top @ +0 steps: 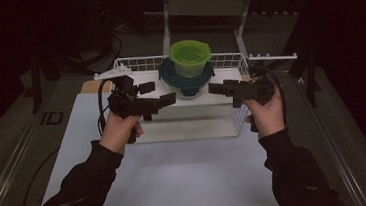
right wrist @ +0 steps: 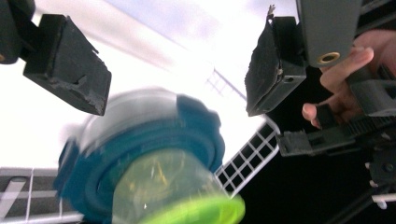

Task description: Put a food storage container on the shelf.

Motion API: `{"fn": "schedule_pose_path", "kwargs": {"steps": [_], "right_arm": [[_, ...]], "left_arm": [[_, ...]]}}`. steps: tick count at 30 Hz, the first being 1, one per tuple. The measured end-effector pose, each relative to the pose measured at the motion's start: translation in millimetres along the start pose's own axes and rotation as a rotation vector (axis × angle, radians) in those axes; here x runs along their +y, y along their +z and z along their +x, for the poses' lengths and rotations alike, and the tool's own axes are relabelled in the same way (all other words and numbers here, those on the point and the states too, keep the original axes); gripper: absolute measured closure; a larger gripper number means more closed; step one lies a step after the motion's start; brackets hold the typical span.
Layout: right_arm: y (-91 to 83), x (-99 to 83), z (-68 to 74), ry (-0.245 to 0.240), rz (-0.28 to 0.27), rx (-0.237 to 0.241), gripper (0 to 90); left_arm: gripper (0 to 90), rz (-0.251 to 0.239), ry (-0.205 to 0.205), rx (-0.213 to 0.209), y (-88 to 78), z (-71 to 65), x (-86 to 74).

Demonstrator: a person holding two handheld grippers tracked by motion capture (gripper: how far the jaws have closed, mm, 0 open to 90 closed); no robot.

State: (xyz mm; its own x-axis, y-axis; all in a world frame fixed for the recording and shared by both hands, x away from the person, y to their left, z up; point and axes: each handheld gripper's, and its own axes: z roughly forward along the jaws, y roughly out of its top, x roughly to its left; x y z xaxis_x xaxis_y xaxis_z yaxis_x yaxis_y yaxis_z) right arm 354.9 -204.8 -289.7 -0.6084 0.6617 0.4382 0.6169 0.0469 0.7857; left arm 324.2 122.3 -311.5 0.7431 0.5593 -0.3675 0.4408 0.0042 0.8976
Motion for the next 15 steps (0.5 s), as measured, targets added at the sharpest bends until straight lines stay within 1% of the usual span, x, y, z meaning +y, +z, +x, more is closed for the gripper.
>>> {"fn": "schedule_pose_path", "kwargs": {"steps": [1, 2, 3, 4, 5, 7, 8, 9, 10, 12, 15], "right_arm": [[0.5, -5.5, -0.3, -0.004, 0.004, 0.001, 21.6], [1.2, -10.5, -0.6, -0.006, 0.009, 0.002, 21.5], [1.5, -15.4, -1.0, -0.009, 0.011, 0.006, 21.3], [1.5, -15.4, -1.0, -0.009, 0.011, 0.006, 21.3], [1.9, -25.3, -1.2, -0.017, 0.014, 0.01, 21.1], [2.6, -36.3, -2.3, -0.017, 0.012, 0.015, 20.9], [2.6, -36.3, -2.3, -0.017, 0.012, 0.015, 20.9], [4.0, -47.8, -3.9, -0.019, 0.014, 0.022, 20.8], [4.0, -47.8, -3.9, -0.019, 0.014, 0.022, 20.8], [5.3, -59.4, -5.7, -0.022, 0.018, 0.023, 20.5], [6.1, -75.1, -8.4, -0.02, 0.013, 0.025, 20.5]], "left_arm": [[0.8, 0.007, 0.011, 0.005, -0.5, -0.9, -4.7], [0.9, 0.007, 0.011, 0.005, -0.5, -0.9, -4.7], [0.9, 0.01, 0.018, 0.009, -1.2, -2.0, -9.5], [0.9, 0.012, 0.023, 0.008, -1.7, -3.3, -14.4], [0.9, 0.019, 0.032, 0.005, -2.1, -4.6, -18.9], [0.9, 0.026, 0.045, 0.007, -3.3, -7.9, -27.9], [0.9, 0.03, 0.05, 0.003, -3.8, -9.5, -32.2], [0.9, 0.032, 0.055, 0.0, -4.2, -11.3, -36.5], [0.9, 0.033, 0.066, 0.0, -4.3, -13.3, -40.7], [0.9, 0.051, 0.107, 0.011, -4.4, -19.5, -51.8], [0.9, 0.063, 0.116, -0.001, -4.1, -24.9, -62.9]]}}
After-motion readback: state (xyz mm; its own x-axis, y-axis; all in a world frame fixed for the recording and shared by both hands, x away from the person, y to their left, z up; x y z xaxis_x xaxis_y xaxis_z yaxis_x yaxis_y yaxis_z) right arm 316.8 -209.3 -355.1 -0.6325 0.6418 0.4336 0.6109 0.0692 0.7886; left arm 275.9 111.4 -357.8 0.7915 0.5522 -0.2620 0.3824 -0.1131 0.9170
